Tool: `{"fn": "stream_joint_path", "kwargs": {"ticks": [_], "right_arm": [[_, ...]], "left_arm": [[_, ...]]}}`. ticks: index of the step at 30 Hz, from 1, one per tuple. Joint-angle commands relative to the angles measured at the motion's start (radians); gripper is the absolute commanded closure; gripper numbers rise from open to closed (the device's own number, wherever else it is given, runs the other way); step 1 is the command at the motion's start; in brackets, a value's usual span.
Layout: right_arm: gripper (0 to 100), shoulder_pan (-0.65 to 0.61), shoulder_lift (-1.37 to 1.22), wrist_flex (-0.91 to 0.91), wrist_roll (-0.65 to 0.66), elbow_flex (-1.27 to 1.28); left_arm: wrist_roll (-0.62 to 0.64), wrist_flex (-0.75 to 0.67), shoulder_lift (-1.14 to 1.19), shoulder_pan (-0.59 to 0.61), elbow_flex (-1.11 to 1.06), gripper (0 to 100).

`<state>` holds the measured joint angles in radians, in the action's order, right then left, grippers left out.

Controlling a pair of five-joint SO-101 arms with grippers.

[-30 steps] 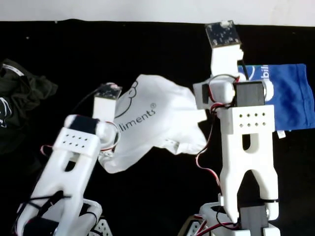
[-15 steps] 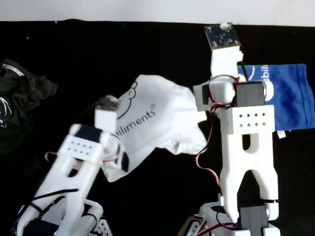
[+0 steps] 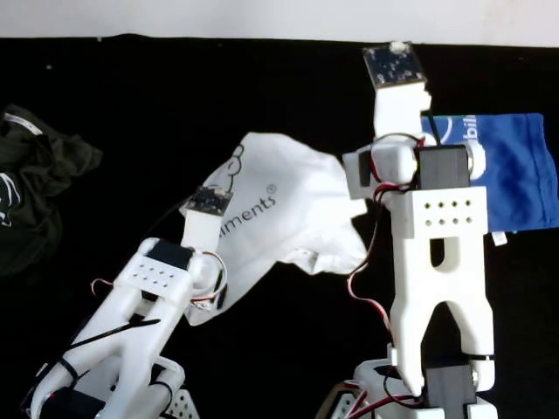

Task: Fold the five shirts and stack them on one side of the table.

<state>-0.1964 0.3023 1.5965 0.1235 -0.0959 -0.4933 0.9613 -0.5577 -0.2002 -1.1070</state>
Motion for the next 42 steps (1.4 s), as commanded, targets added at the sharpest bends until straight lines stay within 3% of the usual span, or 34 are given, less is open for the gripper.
{"fn": "stream_joint_path", "kwargs": {"ticks": [1, 8, 18, 23, 28, 33, 39, 42], "right_arm": [[87.5, 0.007, 0.071, 0.044, -0.003, -0.065], [87.5, 0.012, 0.134, 0.047, -0.002, -0.067], [87.5, 0.008, 0.133, -0.137, -0.002, 0.282], [87.5, -0.022, 0.134, -0.222, 0.008, 0.458], [87.5, -0.208, 0.131, -0.226, 0.133, 0.581], [87.2, -0.323, 0.119, -0.406, 0.155, 0.719], [70.9, -0.338, 0.117, -0.579, 0.152, 0.877], [70.6, -0.303, 0.070, -0.657, 0.152, 0.926]], "left_arm": [[-0.035, -0.008, 0.045, -0.008, 0.048, 99], [-0.032, 0.100, 0.217, -0.007, 0.248, 99], [0.011, 0.437, 0.189, 0.007, 0.969, 99], [0.057, 0.417, 0.196, 0.062, 1.176, 99], [0.123, 0.330, 0.312, 0.128, 1.317, 99], [0.132, 0.330, 0.489, 0.134, 1.503, 99], [0.132, 0.387, 0.610, 0.130, 1.722, 99], [0.132, 0.423, 0.645, 0.128, 1.813, 99]]}}
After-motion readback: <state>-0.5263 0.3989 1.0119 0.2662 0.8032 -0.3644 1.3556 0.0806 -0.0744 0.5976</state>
